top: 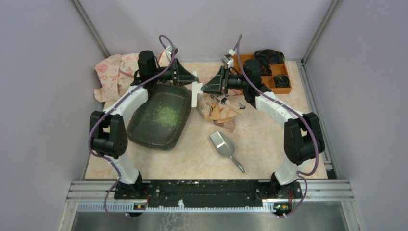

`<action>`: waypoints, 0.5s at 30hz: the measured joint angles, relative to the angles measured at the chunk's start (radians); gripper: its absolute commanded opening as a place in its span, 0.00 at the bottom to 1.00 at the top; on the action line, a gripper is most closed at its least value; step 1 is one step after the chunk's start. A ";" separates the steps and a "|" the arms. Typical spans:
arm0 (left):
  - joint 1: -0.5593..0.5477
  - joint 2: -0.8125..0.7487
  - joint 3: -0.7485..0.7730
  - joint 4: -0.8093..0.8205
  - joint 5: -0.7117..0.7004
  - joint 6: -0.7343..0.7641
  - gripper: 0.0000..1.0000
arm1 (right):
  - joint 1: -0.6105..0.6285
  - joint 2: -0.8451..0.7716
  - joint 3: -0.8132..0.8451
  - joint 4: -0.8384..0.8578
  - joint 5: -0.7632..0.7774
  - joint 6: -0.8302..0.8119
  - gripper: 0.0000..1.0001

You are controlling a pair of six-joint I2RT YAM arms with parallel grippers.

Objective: Fill the litter box with clean litter
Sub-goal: Pick up the clamp at the center of the board.

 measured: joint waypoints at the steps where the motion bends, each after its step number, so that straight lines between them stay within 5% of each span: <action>1: 0.000 0.000 0.000 -0.003 -0.002 0.000 0.12 | 0.000 0.000 0.000 0.000 0.000 -0.001 0.37; 5: -0.005 0.000 0.003 -0.017 -0.012 0.014 0.11 | 0.002 0.003 0.000 0.023 -0.005 0.020 0.50; 15: -0.005 0.000 0.015 -0.021 -0.018 0.022 0.11 | 0.005 0.025 0.000 0.098 -0.027 0.084 0.41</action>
